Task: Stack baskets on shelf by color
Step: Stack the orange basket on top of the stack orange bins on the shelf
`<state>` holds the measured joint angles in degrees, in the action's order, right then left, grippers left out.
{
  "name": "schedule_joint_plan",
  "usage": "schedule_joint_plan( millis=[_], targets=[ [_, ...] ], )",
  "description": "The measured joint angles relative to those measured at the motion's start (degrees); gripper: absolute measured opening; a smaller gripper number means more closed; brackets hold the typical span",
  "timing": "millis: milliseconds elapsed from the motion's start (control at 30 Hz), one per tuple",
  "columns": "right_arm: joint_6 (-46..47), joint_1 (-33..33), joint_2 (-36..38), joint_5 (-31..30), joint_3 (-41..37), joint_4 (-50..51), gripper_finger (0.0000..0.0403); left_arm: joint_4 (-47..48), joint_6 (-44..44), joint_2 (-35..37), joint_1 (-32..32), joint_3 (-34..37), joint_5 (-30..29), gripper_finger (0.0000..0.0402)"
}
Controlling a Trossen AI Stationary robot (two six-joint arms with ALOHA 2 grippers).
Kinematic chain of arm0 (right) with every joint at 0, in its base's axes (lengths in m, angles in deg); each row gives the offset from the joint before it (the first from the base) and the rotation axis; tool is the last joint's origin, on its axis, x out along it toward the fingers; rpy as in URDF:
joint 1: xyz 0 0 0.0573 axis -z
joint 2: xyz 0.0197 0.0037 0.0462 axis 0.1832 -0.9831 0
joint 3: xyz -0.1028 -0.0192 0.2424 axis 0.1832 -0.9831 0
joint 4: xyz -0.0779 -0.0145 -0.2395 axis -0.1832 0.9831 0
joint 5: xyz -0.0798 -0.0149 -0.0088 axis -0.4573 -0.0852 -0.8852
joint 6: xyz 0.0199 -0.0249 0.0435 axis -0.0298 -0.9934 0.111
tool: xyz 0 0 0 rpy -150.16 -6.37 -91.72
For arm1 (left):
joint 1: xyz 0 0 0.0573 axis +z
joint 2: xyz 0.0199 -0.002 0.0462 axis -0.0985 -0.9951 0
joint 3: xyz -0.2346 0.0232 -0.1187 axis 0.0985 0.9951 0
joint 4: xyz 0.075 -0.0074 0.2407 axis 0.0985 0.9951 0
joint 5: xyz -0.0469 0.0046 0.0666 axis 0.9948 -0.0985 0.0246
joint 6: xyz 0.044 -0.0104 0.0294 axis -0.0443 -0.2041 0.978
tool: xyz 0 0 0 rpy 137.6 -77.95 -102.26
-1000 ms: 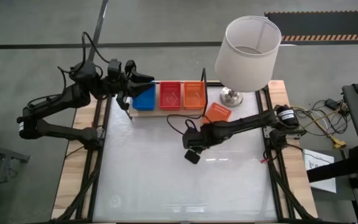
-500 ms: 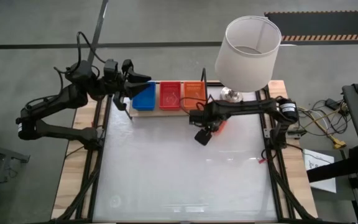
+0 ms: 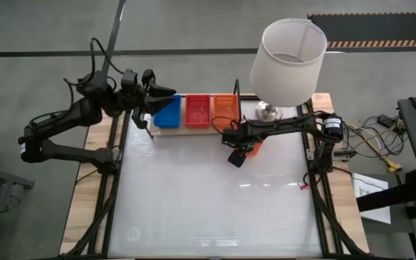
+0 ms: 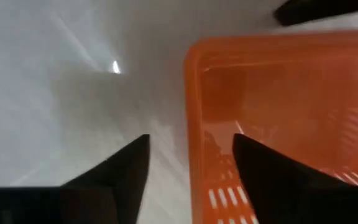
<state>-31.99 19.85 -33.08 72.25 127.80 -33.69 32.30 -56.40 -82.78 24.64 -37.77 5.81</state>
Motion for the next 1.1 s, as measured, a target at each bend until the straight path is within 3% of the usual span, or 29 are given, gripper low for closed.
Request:
schedule_joint_plan(
  millis=[100, 200, 333, 400, 467, 600, 667, 900, 1100],
  targets=[
    [0.4, -1.4, 0.2, 0.3, -1.5, -1.7, 0.0140, -0.1, 0.0, 0.0, 0.0, 0.1, 0.0, 0.0109],
    [-1.6, -4.5, 2.0, 6.4, 1.5, 2.0, 0.0035, -0.1, 0.0, 0.0, 0.0, 0.1, 0.0, 0.0109],
    [-13.9, -10.2, 5.5, 24.5, 11.8, 7.6, 0.0012, -0.3, 0.0, 0.0, 0.0, 0.1, 0.0, 0.0109],
    [-18.0, -13.4, 6.6, 26.4, 18.2, 7.2, 0.0010, -0.8, 0.0, 0.0, 0.0, 0.1, 0.0, 0.0109],
    [-22.4, -15.4, 6.8, 23.3, 25.0, 6.8, 0.0009, -0.9, 0.0, 0.0, 0.0, 0.1, 0.0, 0.0109],
    [-30.7, -15.7, 5.9, -1.2, 37.6, 5.9, 0.0009, -1.4, -0.1, 0.0, 0.0, 0.1, 0.0, 0.0109],
    [-33.0, -13.4, 4.4, -7.9, 42.5, 7.9, 0.0009, -2.4, -0.1, 0.1, 0.0, 0.1, 0.0, 0.0109],
    [-32.9, 0.2, -3.7, -11.5, 50.5, 17.3, 0.0009, -5.0, 0.5, 0.0, 0.0, 0.1, 0.0, 0.0109],
    [-36.1, 7.6, -10.3, -7.0, 51.4, 21.9, 0.0009, -5.1, 1.2, 0.0, 0.0, 0.1, 0.0, 0.0109]
  ],
)
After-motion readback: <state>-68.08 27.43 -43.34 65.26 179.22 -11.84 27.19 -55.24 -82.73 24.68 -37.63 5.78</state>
